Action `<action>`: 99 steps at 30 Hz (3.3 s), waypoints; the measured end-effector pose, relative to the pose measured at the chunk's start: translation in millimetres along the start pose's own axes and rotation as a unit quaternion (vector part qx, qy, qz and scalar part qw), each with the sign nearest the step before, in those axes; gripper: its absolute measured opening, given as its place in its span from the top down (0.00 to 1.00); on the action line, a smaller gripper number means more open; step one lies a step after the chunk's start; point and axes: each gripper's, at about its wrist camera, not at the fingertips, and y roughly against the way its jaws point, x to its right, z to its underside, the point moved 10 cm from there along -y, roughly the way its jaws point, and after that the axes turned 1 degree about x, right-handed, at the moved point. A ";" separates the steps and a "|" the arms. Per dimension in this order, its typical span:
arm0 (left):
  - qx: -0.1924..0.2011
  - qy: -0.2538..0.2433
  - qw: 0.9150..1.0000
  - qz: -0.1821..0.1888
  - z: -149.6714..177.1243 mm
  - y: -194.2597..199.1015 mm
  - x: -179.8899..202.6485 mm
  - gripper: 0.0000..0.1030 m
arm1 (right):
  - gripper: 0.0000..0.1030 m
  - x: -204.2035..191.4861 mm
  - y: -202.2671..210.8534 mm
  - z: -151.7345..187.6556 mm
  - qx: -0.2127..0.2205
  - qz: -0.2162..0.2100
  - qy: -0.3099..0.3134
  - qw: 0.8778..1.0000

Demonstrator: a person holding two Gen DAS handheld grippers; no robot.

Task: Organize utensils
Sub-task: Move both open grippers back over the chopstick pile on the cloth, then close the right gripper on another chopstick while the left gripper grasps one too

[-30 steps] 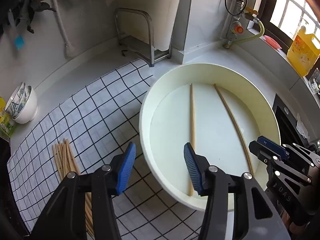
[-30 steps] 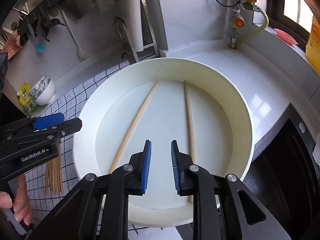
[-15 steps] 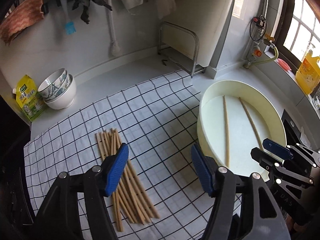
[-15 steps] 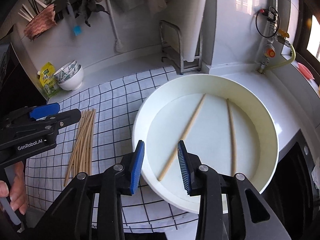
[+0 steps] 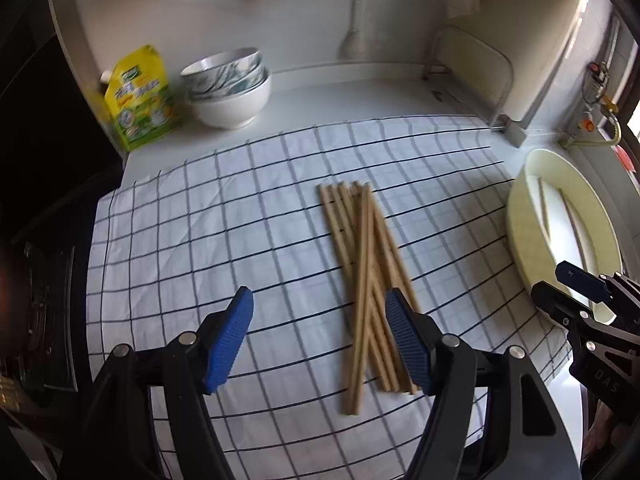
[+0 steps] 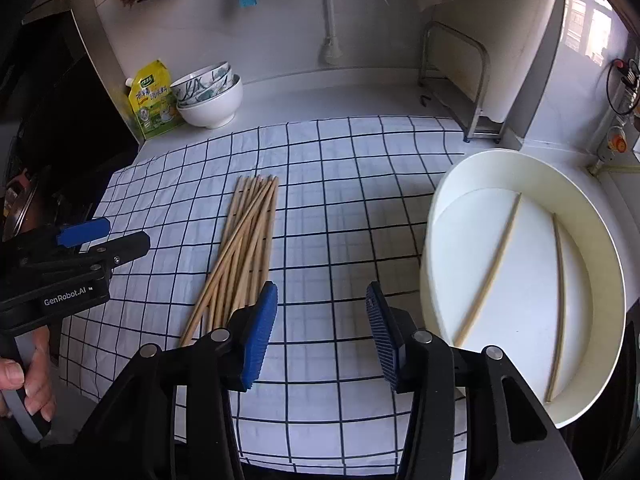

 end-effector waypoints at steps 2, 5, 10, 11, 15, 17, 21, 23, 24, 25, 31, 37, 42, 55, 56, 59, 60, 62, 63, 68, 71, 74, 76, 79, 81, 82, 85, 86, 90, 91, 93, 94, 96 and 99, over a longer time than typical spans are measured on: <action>-0.005 0.010 1.000 -0.003 5.2 -6.3 -12.4 0.34 | 0.56 -7.4 -8.7 0.1 -0.007 0.001 0.004 1.000; -0.014 0.015 1.000 -0.007 12.1 -17.6 -24.2 0.34 | 0.56 -14.5 -23.0 2.5 -0.018 0.000 0.006 1.000; -0.027 0.013 1.000 -0.003 20.2 -37.8 -29.9 0.33 | 0.53 -22.5 -48.1 7.1 -0.028 0.002 0.003 1.000; -0.029 0.011 1.000 -0.001 21.4 -41.4 -29.9 0.33 | 0.53 -23.9 -52.9 8.7 -0.031 0.006 0.003 1.000; -0.037 0.005 0.999 0.009 27.7 -55.4 -26.2 0.33 | 0.53 -26.0 -71.5 19.2 -0.043 0.011 -0.002 0.999; -0.041 -0.001 0.999 0.015 30.3 -62.1 -23.1 0.33 | 0.53 -28.3 -78.0 22.7 -0.046 0.012 0.001 0.999; -0.046 -0.010 0.999 0.021 34.0 -72.7 -20.0 0.33 | 0.53 -30.8 -88.7 30.7 -0.051 0.019 0.004 0.999; -0.047 -0.013 0.998 0.025 35.1 -75.9 -18.0 0.33 | 0.53 -30.8 -92.6 33.4 -0.052 0.019 -0.001 0.998; -0.047 -0.014 0.998 0.027 35.4 -76.4 -17.5 0.33 | 0.53 -30.9 -94.0 33.8 -0.052 0.019 -0.002 0.998; -0.046 -0.015 0.998 0.029 35.7 -76.6 -16.4 0.33 | 0.53 -31.0 -94.9 34.1 -0.052 0.020 -0.002 0.998; -0.042 -0.020 0.998 0.042 39.3 -75.2 -9.2 0.32 | 0.53 -32.2 -100.5 35.1 -0.054 0.026 0.008 0.998; -0.040 -0.023 0.997 0.057 42.5 -72.8 -2.2 0.32 | 0.53 -30.4 -103.6 36.5 -0.057 0.033 0.012 0.998; -0.041 -0.029 0.997 0.062 44.4 -74.8 2.8 0.30 | 0.53 -19.2 -105.7 37.6 -0.058 0.048 0.001 0.997; -0.059 -0.040 0.997 0.037 55.7 -91.5 7.5 0.31 | 0.53 -7.1 -104.2 39.6 -0.055 0.050 -0.010 0.997; -0.059 -0.036 0.997 0.036 55.6 -92.2 6.3 0.33 | 0.53 -7.7 -104.2 39.5 -0.055 0.050 -0.011 0.997; -0.059 -0.026 0.997 0.035 54.8 -92.7 0.7 0.35 | 0.53 -7.5 -103.3 39.4 -0.055 0.049 -0.012 0.997; -0.059 -0.022 0.997 0.033 54.2 -93.0 -1.7 0.35 | 0.53 -7.4 -103.2 39.3 -0.055 0.049 -0.012 0.997; -0.057 -0.013 0.998 0.031 53.7 -92.9 -6.3 0.35 | 0.53 -7.8 -103.4 39.3 -0.055 0.049 -0.013 0.997; -0.057 -0.011 0.998 0.028 53.9 -93.0 -8.7 0.35 | 0.53 -7.9 -103.6 39.0 -0.056 0.049 -0.012 0.997; -0.052 -0.006 0.998 0.016 54.1 -92.6 -18.4 0.35 | 0.53 -9.5 -106.3 36.4 -0.055 0.049 -0.009 0.997; -0.050 -0.005 0.999 0.011 51.3 -94.3 -20.0 0.35 | 0.53 -11.4 -109.0 33.1 -0.054 0.050 -0.005 0.997; -0.046 -0.008 0.999 0.005 46.4 -97.0 -20.0 0.35 | 0.53 -12.5 -111.8 28.6 -0.050 0.052 -0.001 0.997; -0.043 -0.007 0.999 0.004 42.8 -98.8 -19.6 0.35 | 0.53 -13.5 -115.0 25.6 -0.049 0.055 0.004 0.997; -0.040 -0.006 0.999 0.004 37.6 -101.5 -18.1 0.35 | 0.53 -15.9 -118.6 22.3 -0.046 0.058 0.013 0.997; -0.037 -0.008 0.999 0.005 33.7 -103.0 -15.8 0.41 | 0.53 -19.0 -120.1 19.9 -0.041 0.062 0.025 0.997; -0.036 -0.009 0.999 0.006 32.7 -103.1 -15.8 0.43 | 0.53 -20.6 -121.0 18.5 -0.040 0.063 0.029 0.997; -0.033 -0.013 0.999 0.009 30.1 -102.4 -12.7 0.56 | 0.53 -23.8 -123.0 16.0 -0.037 0.063 0.038 0.997; -0.032 -0.014 0.999 0.010 29.5 -102.3 -11.6 0.62 | 0.56 -24.2 -123.2 15.6 -0.036 0.061 0.040 0.997; -0.031 -0.019 0.999 0.020 28.4 -101.6 -6.1 0.91 | 0.77 -32.8 -123.9 16.1 -0.037 0.040 0.051 0.997; -0.032 -0.019 0.999 0.024 28.8 -101.5 -5.6 0.93 | 0.80 -34.9 -124.2 15.9 -0.038 0.037 0.055 0.997; -0.035 -0.017 0.999 0.030 29.0 -101.7 -6.1 0.93 | 0.92 -38.5 -124.6 15.8 -0.039 0.030 0.057 0.997; -0.037 -0.015 0.999 0.037 29.1 -101.6 -6.9 0.93 | 0.93 -38.2 -124.2 15.9 -0.040 0.029 0.055 0.997; -0.044 -0.007 0.998 0.048 30.4 -101.0 -10.1 0.93 | 0.94 -36.6 -124.1 15.2 -0.043 0.020 0.042 0.998; -0.053 -0.003 0.997 0.053 32.9 -97.5 -14.5 0.93 | 0.94 -30.5 -120.9 15.4 -0.046 0.010 0.015 0.999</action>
